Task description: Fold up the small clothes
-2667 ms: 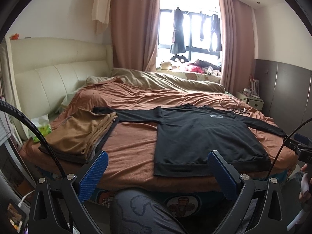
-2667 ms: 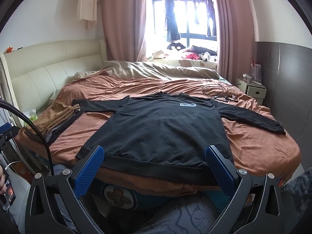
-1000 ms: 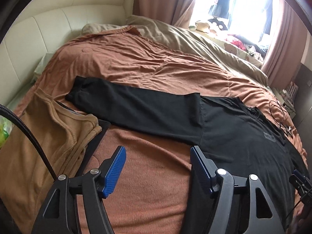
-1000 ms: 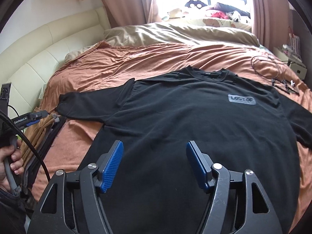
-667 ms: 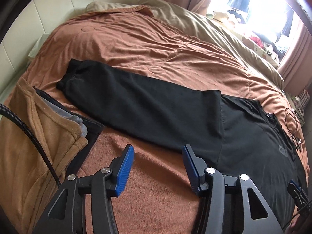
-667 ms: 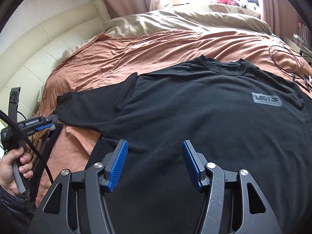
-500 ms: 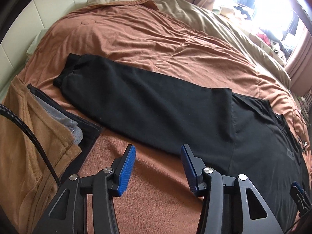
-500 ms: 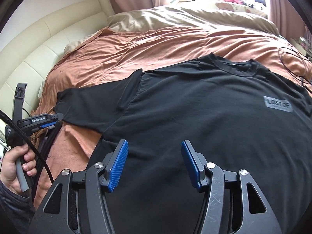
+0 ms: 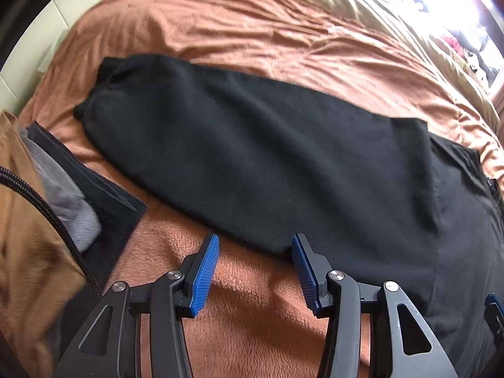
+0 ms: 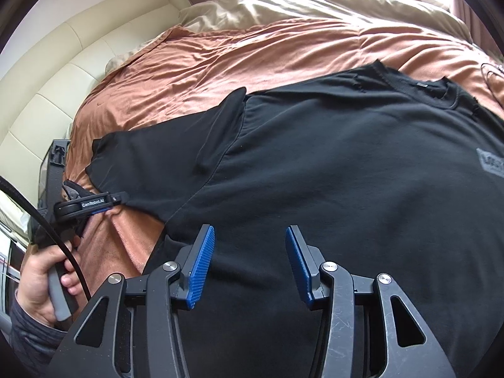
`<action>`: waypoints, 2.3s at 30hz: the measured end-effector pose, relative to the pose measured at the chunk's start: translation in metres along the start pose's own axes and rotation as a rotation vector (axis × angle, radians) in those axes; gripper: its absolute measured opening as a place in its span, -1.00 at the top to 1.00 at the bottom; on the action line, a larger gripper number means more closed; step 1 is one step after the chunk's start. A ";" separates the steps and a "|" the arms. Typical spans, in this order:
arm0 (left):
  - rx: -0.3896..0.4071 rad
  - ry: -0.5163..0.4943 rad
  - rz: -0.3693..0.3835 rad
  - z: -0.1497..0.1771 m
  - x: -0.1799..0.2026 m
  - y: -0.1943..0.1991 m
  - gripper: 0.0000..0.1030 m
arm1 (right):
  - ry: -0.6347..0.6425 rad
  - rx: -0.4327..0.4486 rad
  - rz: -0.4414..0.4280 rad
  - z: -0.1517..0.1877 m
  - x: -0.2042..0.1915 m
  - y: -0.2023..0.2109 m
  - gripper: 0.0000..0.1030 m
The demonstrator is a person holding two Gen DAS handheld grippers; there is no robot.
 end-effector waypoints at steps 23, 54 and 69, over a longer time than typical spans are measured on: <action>0.207 0.031 0.196 -0.047 0.019 0.065 0.89 | -0.181 -0.120 -0.227 -0.019 -0.007 -0.082 0.68; 0.149 -0.208 0.599 0.005 0.174 0.141 0.88 | -0.342 -0.031 -0.098 -0.017 0.071 -0.005 -0.02; 0.037 -0.185 0.598 0.038 0.116 0.146 -0.12 | -0.291 0.003 -0.064 -0.024 0.029 0.022 -0.02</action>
Point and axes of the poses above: each gripper's, at about its wrist camera, not at the fingertips, and y roughly against the way its jaws point, x to its right, z to its underside, the point moved 1 cm from there along -y, roughly the way its jaws point, and after that the axes turned 2 degrees about x, right-handed, at the moved point
